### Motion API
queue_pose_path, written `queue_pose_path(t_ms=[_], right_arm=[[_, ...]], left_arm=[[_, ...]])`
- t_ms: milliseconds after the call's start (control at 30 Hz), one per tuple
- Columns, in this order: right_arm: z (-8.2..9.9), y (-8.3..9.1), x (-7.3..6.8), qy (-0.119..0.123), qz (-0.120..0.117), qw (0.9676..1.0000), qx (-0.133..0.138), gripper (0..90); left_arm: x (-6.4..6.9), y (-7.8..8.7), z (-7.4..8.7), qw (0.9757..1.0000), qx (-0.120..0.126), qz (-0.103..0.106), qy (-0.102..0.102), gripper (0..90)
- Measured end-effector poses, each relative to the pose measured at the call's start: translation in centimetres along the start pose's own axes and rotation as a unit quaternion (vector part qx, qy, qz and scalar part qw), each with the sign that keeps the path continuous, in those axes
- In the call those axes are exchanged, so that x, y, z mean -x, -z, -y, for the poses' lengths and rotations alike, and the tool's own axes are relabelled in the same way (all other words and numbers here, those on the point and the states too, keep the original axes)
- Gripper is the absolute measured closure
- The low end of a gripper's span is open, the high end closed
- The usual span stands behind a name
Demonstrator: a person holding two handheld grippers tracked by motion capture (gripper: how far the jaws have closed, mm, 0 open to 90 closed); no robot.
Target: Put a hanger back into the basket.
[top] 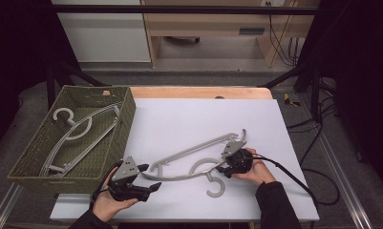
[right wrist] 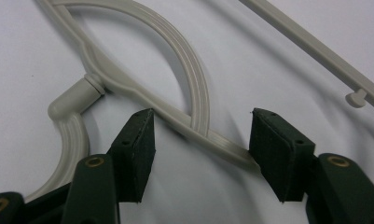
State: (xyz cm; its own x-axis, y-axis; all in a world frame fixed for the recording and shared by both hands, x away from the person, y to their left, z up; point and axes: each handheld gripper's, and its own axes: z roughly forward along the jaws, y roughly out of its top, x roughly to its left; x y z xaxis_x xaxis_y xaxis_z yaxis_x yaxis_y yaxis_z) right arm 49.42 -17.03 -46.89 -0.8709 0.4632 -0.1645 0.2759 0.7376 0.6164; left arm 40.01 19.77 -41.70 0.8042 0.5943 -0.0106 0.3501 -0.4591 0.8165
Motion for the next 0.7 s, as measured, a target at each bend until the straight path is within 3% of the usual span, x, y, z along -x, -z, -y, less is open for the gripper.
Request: queue_pose_path(t_ms=[67,133,400,533,633,700], right_arm=[[0.0,0.2,-0.1,0.007,-0.002,1.0000,0.000,48.0],[0.0,0.5,-0.2,-0.007,-0.003,1.0000,-0.002,50.7],[0.7,1.7,-0.6,-0.011,0.003,0.9996,-0.026,60.4],[0.9,1.5,-0.8,-0.012,-0.015,0.9996,-0.018,48.7],[1.0,1.3,-0.8,-0.005,-0.014,0.9996,-0.024,47.8],[1.0,1.3,-0.6,-0.015,-0.018,0.9994,-0.024,50.6]], left_arm=[[-0.1,0.1,0.0,1.0000,0.000,-0.001,0.001,23.6],[-0.1,0.1,0.1,1.0000,0.001,0.000,0.003,23.6],[-0.2,0.4,0.1,1.0000,0.004,-0.002,0.002,23.4],[-0.1,0.3,0.1,1.0000,0.004,-0.001,0.002,23.2],[-0.1,0.3,0.1,1.0000,0.002,0.001,0.000,23.1],[-0.1,0.2,0.1,1.0000,0.002,0.001,0.001,23.1]])
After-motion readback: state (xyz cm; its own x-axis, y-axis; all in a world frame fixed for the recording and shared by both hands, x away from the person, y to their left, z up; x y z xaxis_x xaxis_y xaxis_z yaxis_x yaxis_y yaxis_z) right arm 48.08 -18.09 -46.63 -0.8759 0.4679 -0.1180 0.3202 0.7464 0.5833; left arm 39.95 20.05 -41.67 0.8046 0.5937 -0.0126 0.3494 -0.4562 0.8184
